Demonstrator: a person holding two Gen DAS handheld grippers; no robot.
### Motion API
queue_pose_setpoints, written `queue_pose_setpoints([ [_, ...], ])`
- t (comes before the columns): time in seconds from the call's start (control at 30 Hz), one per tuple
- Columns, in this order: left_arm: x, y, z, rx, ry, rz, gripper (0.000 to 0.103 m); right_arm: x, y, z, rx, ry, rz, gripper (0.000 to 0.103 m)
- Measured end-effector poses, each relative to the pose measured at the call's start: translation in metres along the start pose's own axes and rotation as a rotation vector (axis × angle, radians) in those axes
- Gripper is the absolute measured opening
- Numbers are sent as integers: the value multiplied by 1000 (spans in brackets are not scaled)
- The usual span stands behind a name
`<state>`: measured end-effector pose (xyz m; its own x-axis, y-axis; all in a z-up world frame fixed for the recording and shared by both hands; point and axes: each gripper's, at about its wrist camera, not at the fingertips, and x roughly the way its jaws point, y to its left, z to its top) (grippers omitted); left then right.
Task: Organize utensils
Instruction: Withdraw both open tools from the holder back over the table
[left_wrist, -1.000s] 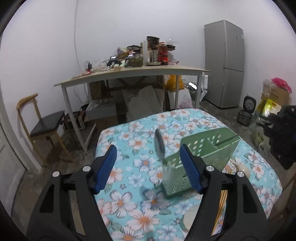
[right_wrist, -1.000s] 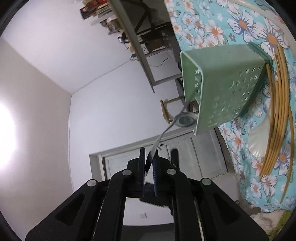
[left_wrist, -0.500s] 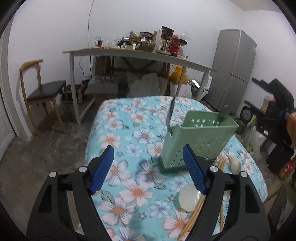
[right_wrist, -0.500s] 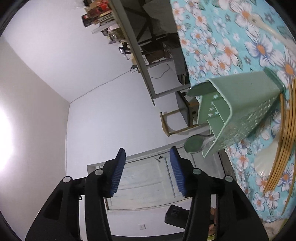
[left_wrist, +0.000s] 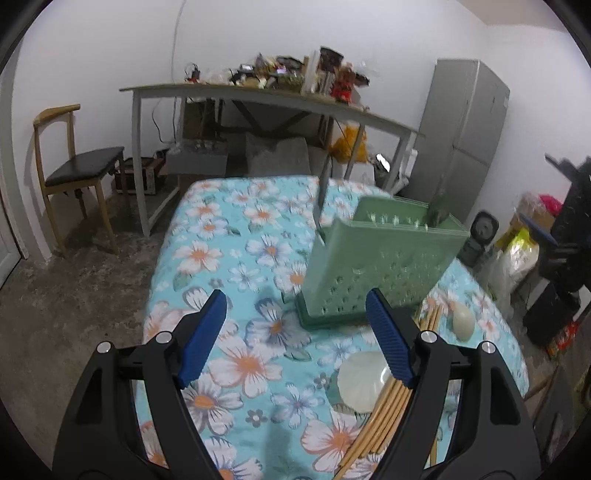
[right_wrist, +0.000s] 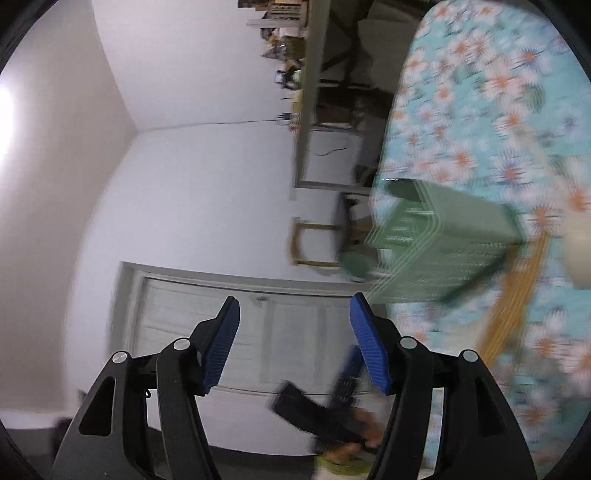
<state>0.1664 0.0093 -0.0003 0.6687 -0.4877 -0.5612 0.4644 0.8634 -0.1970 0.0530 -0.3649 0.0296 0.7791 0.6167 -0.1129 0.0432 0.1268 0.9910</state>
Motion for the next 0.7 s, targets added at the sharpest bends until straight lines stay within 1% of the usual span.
queue_pose_setpoints([
  [0.07, 7, -4, -6, 9, 35, -7, 75, -12, -12, -8, -28, -17, -87, 61],
  [0.1, 11, -4, -9, 6, 49, -7, 78, -19, -21, -14, -45, -25, -159, 61],
  [0.13, 16, -5, -13, -7, 67, -21, 81, -22, -27, -18, -53, -26, -204, 61],
  [0.2, 22, -4, -19, -24, 91, -47, 83, -32, -42, -28, -91, -36, -357, 61],
  [0.23, 27, -4, -23, -32, 110, -55, 83, -37, -48, -32, -108, -45, -414, 61],
  [0.3, 38, -3, -30, -38, 150, -62, 84, -43, -58, -39, -147, -60, -540, 62],
  [0.33, 41, -2, -34, -38, 167, -59, 84, -46, -65, -43, -177, -68, -623, 62],
  [0.37, 45, 1, -38, -43, 181, -56, 84, -47, -71, -46, -195, -66, -668, 63],
  [0.4, 51, 4, -42, -56, 197, -49, 84, -48, -79, -48, -199, -59, -682, 64],
  [0.43, 54, 7, -44, -61, 209, -43, 88, -48, -88, -50, -200, -49, -709, 66],
  [0.5, 64, 12, -49, -69, 255, -52, 92, -45, -102, -53, -222, -42, -807, 67],
  [0.53, 69, 14, -51, -80, 281, -56, 92, -45, -107, -54, -229, -34, -819, 68],
  [0.57, 72, 16, -53, -91, 299, -54, 92, -45, -110, -55, -240, -37, -814, 69],
  [0.6, 76, 19, -56, -108, 321, -57, 92, -46, -110, -56, -248, -43, -801, 77],
  [0.67, 77, 22, -59, -119, 319, -75, 94, -43, -110, -57, -266, -28, -772, 92],
  [0.7, 76, 24, -59, -131, 312, -87, 95, -39, -110, -59, -289, -13, -773, 95],
])
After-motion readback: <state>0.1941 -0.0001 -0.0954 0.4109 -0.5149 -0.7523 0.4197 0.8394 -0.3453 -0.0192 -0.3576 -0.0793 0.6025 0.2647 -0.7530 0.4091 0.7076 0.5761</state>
